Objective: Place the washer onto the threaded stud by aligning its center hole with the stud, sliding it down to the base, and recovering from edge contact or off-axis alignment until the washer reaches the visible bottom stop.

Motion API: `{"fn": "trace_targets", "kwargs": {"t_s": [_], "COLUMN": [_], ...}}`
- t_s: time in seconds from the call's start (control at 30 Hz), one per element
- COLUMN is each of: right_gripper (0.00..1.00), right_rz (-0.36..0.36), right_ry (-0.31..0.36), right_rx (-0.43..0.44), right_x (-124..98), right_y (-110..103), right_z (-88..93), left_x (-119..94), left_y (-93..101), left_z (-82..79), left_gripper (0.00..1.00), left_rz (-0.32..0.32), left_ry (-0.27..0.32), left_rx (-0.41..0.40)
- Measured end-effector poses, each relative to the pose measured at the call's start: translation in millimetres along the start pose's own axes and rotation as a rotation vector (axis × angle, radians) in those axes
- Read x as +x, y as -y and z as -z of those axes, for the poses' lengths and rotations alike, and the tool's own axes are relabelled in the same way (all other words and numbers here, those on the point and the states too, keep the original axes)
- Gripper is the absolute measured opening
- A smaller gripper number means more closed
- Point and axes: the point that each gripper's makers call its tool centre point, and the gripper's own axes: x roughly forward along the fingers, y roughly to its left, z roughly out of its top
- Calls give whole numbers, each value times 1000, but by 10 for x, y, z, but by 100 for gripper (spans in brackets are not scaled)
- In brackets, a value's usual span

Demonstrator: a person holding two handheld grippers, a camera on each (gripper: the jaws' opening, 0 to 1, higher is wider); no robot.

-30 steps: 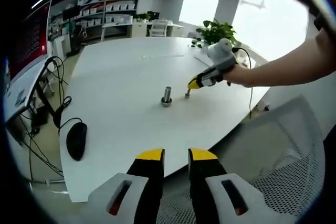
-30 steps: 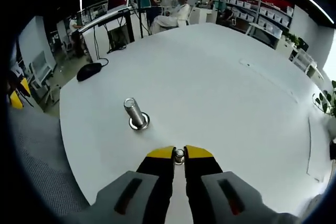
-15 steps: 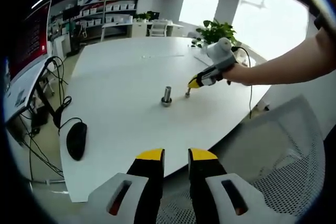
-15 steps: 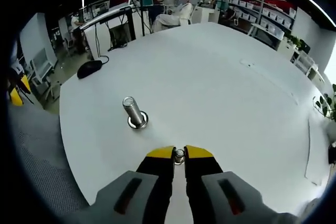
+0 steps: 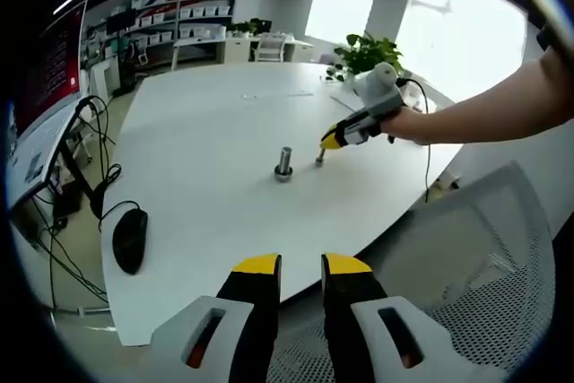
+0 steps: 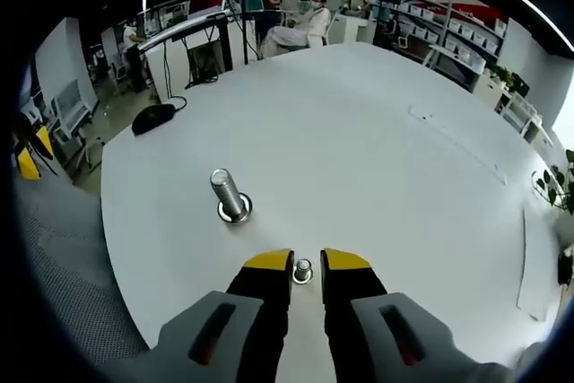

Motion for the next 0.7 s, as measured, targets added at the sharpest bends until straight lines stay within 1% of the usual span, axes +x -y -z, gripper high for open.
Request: {"fn": "trace_targets", "kwargs": {"t_s": [0.07,0.13,0.2,0.33,0.4,0.53,0.67,0.7], "right_gripper": [17,17,18,18,18,18,20,20], "right_rz": [4,8,13,24,32,46,65,71], "right_ry": [17,32,46,80,97,168,194,201], "right_rx": [2,4,10,27,42,69,92,96], "right_x": [-45,-60,-139,-258,-330,-573,-771,-750], "right_y": [0,-2,-25,-5,0,-59,-75,-24], "right_z": [-42,-47,-78,-136,-144,-308,-337,-321], "left_x": [-1,-2,-2,-3,-5,-17,-27,-32], "left_y": [8,9,13,17,9,9,17,27], "left_z": [-3,-6,-5,-7,-8,-35,-47,-51], "left_gripper": [15,15,15,15,16,16,17,17], "left_rz": [4,8,11,14,13,9,10,12], "left_ry": [1,4,3,4,7,21,28,29], "left_rx": [-2,-3,-3,1,-2,-8,-6,-4]}}
